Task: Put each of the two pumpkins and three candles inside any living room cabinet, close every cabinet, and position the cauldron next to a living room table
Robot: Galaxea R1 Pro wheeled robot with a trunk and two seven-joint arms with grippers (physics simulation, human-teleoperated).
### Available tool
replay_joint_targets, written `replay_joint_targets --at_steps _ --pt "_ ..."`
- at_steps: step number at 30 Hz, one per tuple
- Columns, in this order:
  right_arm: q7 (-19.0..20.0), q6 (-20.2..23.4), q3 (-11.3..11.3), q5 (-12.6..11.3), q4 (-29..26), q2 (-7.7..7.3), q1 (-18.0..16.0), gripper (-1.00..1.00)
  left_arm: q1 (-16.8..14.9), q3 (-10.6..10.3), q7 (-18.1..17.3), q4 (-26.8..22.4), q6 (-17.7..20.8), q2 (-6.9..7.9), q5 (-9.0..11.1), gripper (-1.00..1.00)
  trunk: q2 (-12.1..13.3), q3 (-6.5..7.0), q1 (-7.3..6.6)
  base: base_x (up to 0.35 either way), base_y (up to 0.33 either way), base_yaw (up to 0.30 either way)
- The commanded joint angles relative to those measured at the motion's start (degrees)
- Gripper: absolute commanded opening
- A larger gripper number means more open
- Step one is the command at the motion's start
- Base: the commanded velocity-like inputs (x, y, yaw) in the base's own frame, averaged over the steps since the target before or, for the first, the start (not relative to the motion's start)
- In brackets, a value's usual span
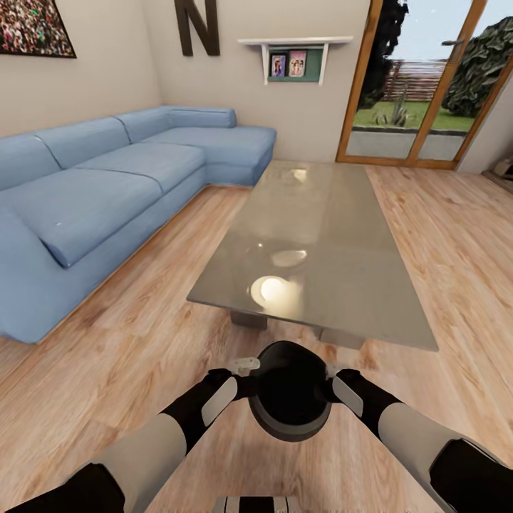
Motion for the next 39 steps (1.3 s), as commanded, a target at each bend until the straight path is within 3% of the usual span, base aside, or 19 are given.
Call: replay_joint_targets --at_steps 1,14,21,39 --pt "-0.47 0.10 -0.02 -0.66 -0.31 -0.07 -0.07 -1.00 -0.05 -0.24 0.56 0.00 0.15 0.00 0.20 -1.00 -0.05 -0.27 0.00 0.000 0.000 0.000" --pt "-0.47 0.14 -0.02 -0.66 -0.31 -0.08 -0.07 -1.00 -0.05 -0.24 0.56 -0.03 0.15 0.04 0.20 -1.00 -0.22 -2.91 0.34 0.000 0.000 -0.101" --pt "-0.47 0.14 -0.02 -0.66 -0.31 -0.08 -0.07 -1.00 -0.05 -0.24 0.56 -0.04 0.15 0.07 0.16 -1.00 -0.22 -2.70 0.34 0.000 0.000 -0.198" --pt "-0.47 0.14 -0.02 -0.66 -0.31 -0.07 -0.07 -1.00 -0.05 -0.24 0.56 -0.09 0.11 0.07 0.13 -1.00 -0.22 -2.69 0.34 0.039 0.000 -0.007"
